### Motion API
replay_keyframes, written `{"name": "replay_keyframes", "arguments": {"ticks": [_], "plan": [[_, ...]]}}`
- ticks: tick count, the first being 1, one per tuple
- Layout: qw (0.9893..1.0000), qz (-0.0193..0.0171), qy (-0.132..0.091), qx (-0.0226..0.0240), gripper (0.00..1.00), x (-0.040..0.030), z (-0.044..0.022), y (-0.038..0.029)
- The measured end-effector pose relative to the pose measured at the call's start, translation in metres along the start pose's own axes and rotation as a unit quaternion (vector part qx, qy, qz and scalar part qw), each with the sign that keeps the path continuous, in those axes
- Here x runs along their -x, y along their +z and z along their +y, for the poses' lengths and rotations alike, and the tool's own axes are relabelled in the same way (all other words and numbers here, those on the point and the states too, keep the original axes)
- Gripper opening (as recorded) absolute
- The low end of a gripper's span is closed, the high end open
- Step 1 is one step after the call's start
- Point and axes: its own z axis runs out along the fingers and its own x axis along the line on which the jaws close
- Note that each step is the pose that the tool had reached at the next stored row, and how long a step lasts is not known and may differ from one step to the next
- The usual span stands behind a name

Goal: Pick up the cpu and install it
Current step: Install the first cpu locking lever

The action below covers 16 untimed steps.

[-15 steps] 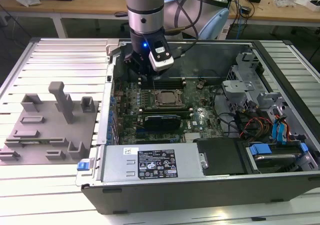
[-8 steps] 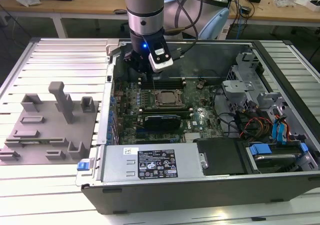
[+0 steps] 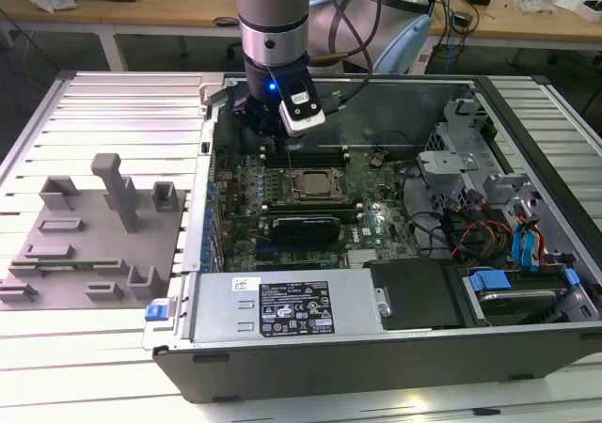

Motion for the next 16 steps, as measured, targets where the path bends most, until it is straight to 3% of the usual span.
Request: {"name": "replay_keyframes", "arguments": {"ticks": [1,2,3,4,8,9,10,14,15,16], "plan": [[1.0000,0.0027,0.000,0.0006,0.11,0.0000,0.0000,0.0001],[0.9999,0.0099,0.001,0.0035,0.11,0.0000,-0.0001,0.0004],[0.9999,0.0140,0.002,0.0069,0.11,0.0000,-0.0002,0.0006],[0.9998,0.0154,0.002,0.0094,0.11,0.0000,-0.0002,0.0007],[0.9998,0.0157,0.002,0.0106,0.11,0.0000,-0.0003,0.0006],[0.9998,0.0162,0.002,0.0143,0.11,0.0000,-0.0003,0.0006],[0.9996,0.0175,0.003,0.0224,0.11,0.0000,-0.0003,0.0006],[0.9988,0.0208,0.003,0.0438,0.11,0.0000,-0.0003,0.0007],[0.9984,0.0221,0.004,0.0520,0.11,0.0000,-0.0003,0.0007],[0.9981,0.0229,0.004,0.0572,0.11,0.0000,-0.0003,0.0007]]}}
